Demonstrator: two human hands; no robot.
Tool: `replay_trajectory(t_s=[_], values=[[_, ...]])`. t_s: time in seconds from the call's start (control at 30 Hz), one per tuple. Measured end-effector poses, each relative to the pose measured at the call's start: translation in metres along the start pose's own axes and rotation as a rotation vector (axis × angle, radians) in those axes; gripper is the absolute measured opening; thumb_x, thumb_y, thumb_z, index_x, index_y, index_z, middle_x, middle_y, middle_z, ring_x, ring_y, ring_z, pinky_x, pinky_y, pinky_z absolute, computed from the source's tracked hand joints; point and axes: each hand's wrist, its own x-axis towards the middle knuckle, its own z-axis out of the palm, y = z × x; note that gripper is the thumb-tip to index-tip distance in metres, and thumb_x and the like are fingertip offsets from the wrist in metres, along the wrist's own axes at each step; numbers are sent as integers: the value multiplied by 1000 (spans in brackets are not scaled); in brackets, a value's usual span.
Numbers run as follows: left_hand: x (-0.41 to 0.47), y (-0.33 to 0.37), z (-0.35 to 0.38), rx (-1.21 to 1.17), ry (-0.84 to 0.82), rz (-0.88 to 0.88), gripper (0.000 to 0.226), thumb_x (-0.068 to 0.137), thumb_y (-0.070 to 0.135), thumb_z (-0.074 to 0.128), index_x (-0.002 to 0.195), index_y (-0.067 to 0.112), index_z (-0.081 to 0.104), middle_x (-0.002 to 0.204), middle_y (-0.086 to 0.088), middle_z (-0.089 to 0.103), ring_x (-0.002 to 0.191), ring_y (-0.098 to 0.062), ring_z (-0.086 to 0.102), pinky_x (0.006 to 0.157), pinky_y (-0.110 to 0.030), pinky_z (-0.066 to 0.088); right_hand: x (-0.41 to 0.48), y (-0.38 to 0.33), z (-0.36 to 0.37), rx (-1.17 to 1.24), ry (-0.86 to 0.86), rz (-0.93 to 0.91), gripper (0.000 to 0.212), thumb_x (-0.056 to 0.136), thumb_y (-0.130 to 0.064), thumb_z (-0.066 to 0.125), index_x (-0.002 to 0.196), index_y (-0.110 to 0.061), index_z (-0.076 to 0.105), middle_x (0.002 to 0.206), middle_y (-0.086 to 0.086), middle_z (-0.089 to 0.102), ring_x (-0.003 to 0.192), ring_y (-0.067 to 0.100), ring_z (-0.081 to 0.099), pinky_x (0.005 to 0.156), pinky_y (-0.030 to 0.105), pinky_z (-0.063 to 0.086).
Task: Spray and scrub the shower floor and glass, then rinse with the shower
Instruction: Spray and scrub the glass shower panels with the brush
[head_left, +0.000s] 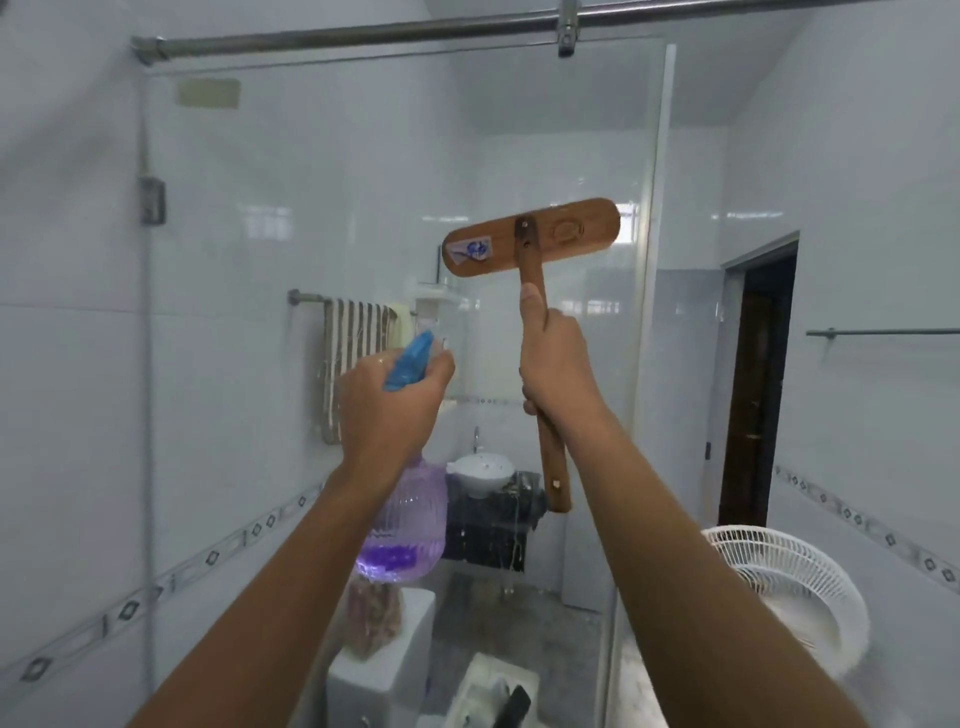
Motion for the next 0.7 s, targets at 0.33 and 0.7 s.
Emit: replay_trajectory(t_s=[0.33,0.7], values=[[2,-56,-34,47,21,-32,31,90,42,72,82,12,69,64,-3,63,52,-13,59,48,-26,49,-92,64,74,140,-123,77,43,106,-50,33,102,-20,64,86,-7,67,72,-4,66,54,5,46],[17,-92,-77,83,34,-30,31,91,39,70,81,11,68,64,-4,63,51,-18,58,45,-14,42,-37,33,131,129,-4,-52,53,103,-60,30,92,-18,62,79,3,67,69,19,68,59,36,60]])
